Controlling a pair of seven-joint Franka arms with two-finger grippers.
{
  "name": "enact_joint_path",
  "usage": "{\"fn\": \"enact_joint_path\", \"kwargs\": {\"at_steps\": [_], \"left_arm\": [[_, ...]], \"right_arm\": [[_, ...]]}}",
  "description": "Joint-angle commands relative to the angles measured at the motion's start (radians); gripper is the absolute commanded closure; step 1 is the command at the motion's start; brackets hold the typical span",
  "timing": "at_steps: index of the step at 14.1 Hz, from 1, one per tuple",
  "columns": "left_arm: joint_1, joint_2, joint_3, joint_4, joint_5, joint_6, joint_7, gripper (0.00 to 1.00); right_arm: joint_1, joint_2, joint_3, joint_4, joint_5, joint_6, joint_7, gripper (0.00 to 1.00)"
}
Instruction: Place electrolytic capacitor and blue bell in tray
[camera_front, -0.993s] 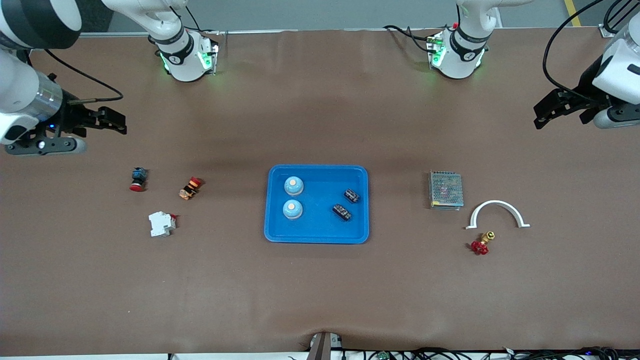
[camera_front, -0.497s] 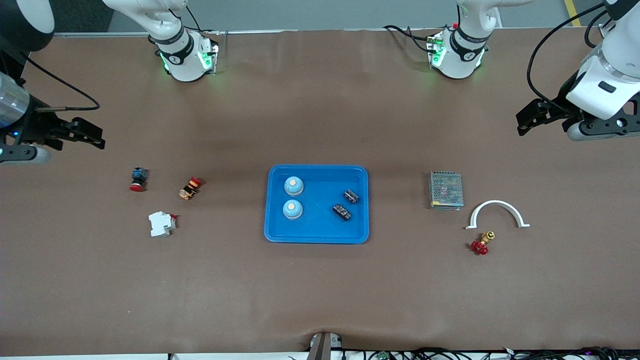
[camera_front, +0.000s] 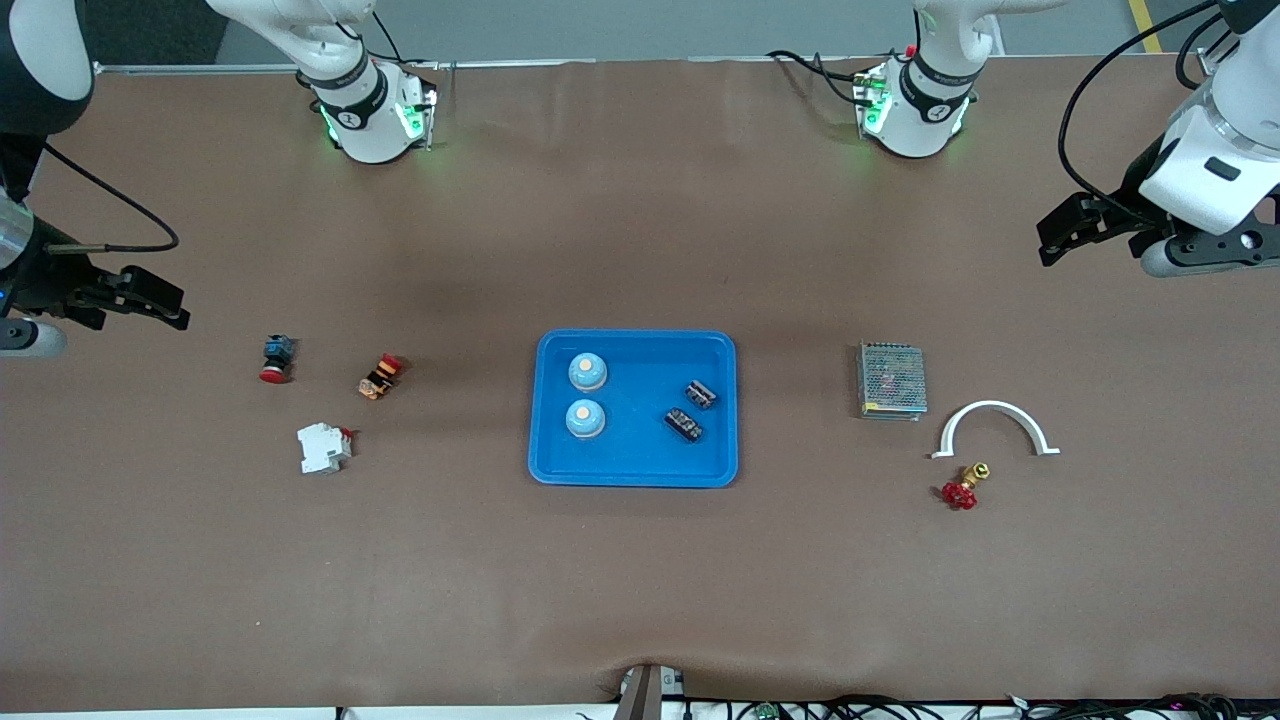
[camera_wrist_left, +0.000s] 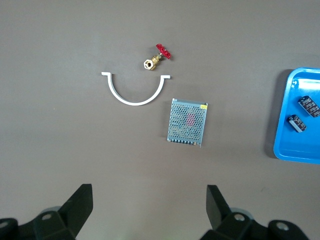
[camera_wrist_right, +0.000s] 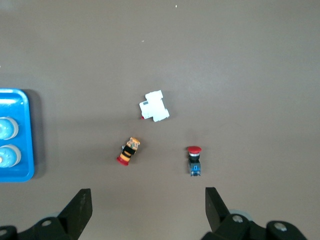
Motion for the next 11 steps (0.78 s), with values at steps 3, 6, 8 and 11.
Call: {"fn": "enact_joint_path", "kwargs": {"at_steps": [3, 6, 8, 11], "left_arm": [[0.002, 0.014, -0.003, 0.035, 0.019, -0.016, -0.011, 0.0], [0.002, 0.014, -0.006, 0.035, 0.017, -0.017, -0.013, 0.0], [0.0, 0.014, -0.006, 0.033, 0.017, -0.017, -0.011, 0.0], [0.003, 0.008, -0.006, 0.035, 0.017, -0.023, -0.007, 0.0]], "right_arm": [[-0.02, -0.172, 0.019, -0.223, -0.007, 0.108, -0.016, 0.0], [-0.02, -0.172, 0.019, -0.186, 0.003, 0.078, -0.044, 0.0], [-0.023, -0.174, 0.014, -0.186, 0.011, 0.078, -0.053, 0.0], [-0.023, -0.175, 0.008, -0.186, 0.014, 0.078, -0.055, 0.0]]}}
